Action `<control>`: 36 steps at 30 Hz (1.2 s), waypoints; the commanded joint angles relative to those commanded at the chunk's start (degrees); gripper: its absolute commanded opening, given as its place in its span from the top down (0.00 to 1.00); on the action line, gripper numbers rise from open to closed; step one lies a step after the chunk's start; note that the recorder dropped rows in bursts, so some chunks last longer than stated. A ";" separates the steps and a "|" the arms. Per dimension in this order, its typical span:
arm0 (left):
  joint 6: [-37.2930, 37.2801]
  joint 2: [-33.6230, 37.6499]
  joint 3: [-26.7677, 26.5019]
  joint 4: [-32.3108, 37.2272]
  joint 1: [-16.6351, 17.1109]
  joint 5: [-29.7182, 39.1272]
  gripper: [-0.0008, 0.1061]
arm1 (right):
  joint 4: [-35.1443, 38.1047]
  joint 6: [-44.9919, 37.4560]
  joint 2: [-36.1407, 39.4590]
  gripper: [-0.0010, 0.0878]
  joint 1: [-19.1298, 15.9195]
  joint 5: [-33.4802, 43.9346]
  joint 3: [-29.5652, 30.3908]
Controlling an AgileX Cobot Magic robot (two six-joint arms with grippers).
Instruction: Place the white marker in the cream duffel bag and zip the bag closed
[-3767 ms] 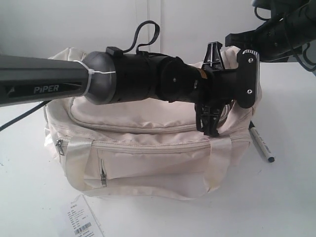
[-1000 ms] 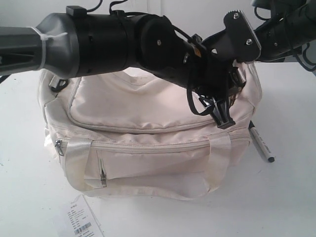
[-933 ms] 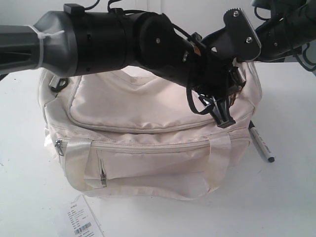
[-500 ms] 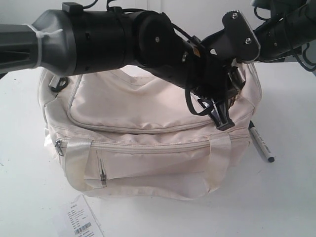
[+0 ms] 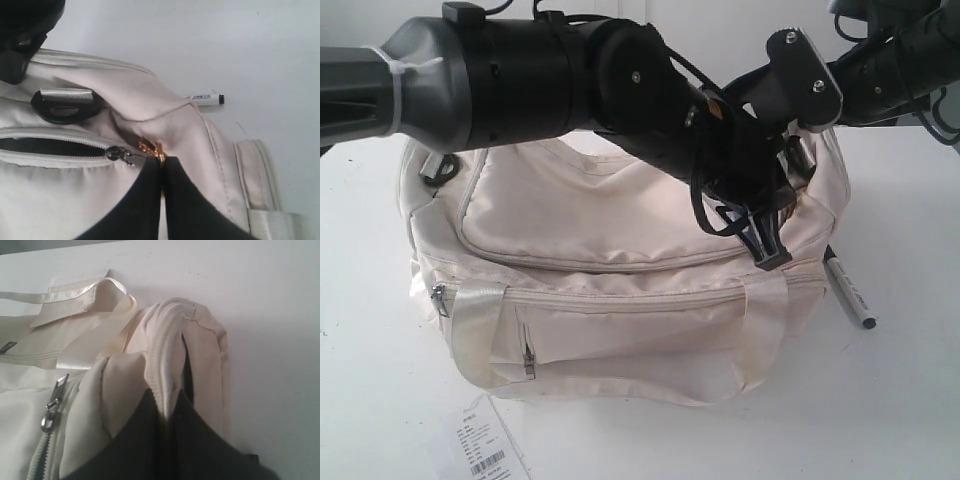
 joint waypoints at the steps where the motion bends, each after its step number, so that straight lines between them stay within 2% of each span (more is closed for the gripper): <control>1: 0.00 -0.30 0.00 -0.01 -0.25 0.00 0.99 | 0.00 0.00 0.00 0.99 0.00 0.00 0.00; 36: -2.12 -3.60 0.00 -0.30 -0.86 2.62 0.99 | 0.00 0.00 0.00 0.99 0.00 0.00 0.00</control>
